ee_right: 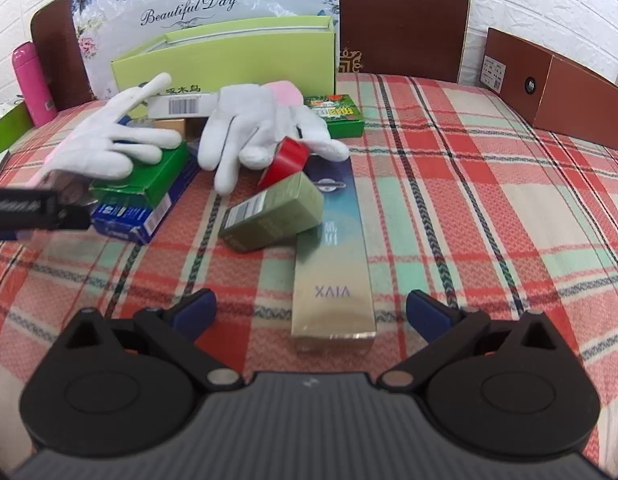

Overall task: Organize objects
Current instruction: 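Grasp the clear plastic cup with the left tool while the right tool grasps the teal VIXA box, then carry the cup and VIXA box into the lime-green box and open both tools, then move both tools back over the items on the table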

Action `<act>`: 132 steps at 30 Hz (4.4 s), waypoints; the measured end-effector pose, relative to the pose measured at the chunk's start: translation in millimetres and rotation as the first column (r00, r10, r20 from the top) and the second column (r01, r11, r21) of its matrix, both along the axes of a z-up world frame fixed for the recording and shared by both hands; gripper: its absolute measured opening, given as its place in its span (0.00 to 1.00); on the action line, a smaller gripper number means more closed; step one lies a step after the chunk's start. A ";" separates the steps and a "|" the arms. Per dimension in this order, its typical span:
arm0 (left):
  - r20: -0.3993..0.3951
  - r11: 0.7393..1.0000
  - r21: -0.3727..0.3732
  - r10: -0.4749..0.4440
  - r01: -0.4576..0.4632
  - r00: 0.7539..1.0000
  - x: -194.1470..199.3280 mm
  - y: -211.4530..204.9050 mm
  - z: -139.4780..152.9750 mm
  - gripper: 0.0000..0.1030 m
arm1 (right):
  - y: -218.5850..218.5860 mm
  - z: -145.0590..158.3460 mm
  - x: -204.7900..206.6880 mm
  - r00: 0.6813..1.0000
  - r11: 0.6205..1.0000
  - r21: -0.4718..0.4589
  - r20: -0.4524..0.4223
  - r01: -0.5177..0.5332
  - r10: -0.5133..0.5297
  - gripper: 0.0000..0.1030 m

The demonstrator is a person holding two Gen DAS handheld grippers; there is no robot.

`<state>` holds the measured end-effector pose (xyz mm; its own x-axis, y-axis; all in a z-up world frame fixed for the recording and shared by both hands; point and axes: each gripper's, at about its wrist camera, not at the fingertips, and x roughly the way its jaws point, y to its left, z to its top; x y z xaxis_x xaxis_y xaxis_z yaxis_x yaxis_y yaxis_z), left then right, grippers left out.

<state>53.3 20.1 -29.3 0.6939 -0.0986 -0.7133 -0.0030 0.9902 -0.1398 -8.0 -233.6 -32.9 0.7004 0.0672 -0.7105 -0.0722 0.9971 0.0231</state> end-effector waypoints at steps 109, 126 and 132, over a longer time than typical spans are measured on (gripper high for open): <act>0.282 0.997 -0.043 -0.042 0.056 0.958 32.7 8.2 74.3 0.95 | -13.4 74.5 68.2 0.928 0.980 0.145 0.366 -0.134 0.073 1.00; 0.148 0.992 -0.010 -0.124 0.127 0.981 -26.5 0.6 25.3 0.95 | -32.0 12.1 -3.4 0.966 0.974 0.158 0.227 -0.160 0.122 1.00; 0.164 0.979 0.031 -0.201 0.199 0.966 -35.3 -10.4 20.0 0.95 | -29.0 -0.9 -4.5 0.970 0.974 0.137 0.187 -0.182 0.155 1.00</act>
<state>18.0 9.7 -9.3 0.7696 -0.2386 -0.5923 0.2176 0.9700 -0.1080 -12.5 -262.6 -33.8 0.7813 0.2930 -0.5511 -0.2556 0.9557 0.1459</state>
